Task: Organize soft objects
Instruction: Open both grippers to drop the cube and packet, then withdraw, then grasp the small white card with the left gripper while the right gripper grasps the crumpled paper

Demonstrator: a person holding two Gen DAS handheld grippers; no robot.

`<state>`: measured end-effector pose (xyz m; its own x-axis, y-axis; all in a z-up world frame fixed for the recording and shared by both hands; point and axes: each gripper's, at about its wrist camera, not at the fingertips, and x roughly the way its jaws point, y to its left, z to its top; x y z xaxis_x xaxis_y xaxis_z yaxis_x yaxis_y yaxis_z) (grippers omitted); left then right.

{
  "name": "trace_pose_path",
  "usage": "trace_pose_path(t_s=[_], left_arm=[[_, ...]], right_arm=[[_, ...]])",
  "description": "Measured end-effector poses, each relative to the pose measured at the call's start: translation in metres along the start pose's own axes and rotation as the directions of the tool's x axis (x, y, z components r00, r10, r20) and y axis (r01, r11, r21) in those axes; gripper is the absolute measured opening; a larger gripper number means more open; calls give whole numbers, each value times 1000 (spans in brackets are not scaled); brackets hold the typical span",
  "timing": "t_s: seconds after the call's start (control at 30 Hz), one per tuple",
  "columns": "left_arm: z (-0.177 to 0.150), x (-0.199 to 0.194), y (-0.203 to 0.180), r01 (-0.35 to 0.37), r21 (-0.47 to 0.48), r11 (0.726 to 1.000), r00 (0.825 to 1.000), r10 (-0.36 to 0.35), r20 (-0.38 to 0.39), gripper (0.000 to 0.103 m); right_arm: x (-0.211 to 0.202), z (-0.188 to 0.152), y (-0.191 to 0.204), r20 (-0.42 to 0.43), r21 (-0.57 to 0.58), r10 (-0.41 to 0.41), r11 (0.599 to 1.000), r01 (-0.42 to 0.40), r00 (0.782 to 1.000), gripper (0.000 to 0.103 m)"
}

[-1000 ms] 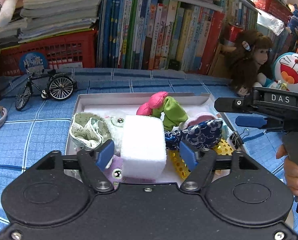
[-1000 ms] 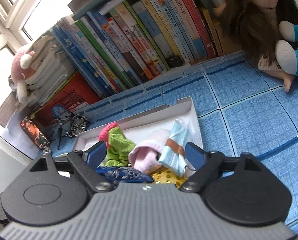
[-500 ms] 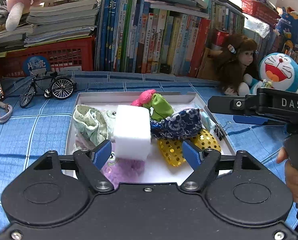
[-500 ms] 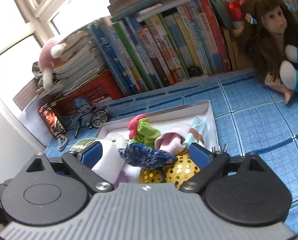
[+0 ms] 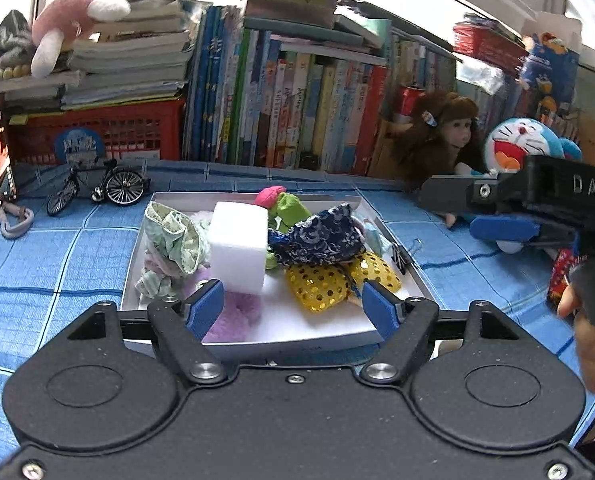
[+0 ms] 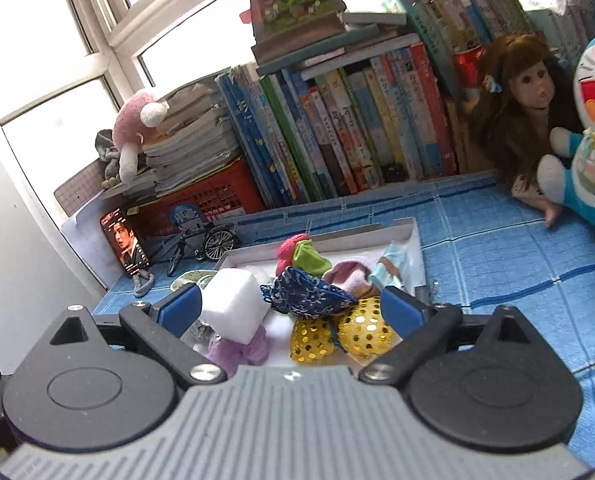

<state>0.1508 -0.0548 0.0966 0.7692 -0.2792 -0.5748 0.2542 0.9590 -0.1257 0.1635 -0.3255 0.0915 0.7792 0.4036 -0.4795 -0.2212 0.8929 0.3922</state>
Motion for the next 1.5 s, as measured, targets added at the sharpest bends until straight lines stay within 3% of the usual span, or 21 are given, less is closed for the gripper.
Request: trace_pose_path(t_s=[0.27,0.33,0.4,0.43,0.7,0.9,1.03,1.23,1.5], left_arm=[[-16,-5,-6,27,0,1000,999,-27,-21,66],[-21,-7,-7,27,-3,1000,999,-27,-20,55],[-27,-9,-5,26,-13,1000,999,-27,-21,30],[-30,-10,-5,26,-25,999,999,-27,-22,29],[-54,-13,-6,4,-70,998,1000,-3,4,28],[-73,3,-12,-52,-105,993,999,52,-3,29],[-81,18,-13,-66,-145,987,998,62,-30,31],[-87,30,-17,-133,-138,981,991,134,-5,36],[-90,49,-14,-176,-163,971,984,175,-21,38]], right_arm=[[-22,-9,-9,35,3,-47,999,47,998,101],[-26,-12,-13,42,1,-75,997,75,996,101],[-30,-15,-17,47,2,-104,995,104,993,101],[-33,-16,-20,51,4,-117,993,117,992,101],[-48,-30,-48,70,63,-175,983,171,982,101],[-52,-48,-69,63,85,-240,968,235,969,101],[-54,-62,-77,74,61,-300,953,296,951,101],[-51,-86,-77,123,-49,-387,917,395,914,101],[-38,-102,-88,90,-42,-389,918,394,917,100]])
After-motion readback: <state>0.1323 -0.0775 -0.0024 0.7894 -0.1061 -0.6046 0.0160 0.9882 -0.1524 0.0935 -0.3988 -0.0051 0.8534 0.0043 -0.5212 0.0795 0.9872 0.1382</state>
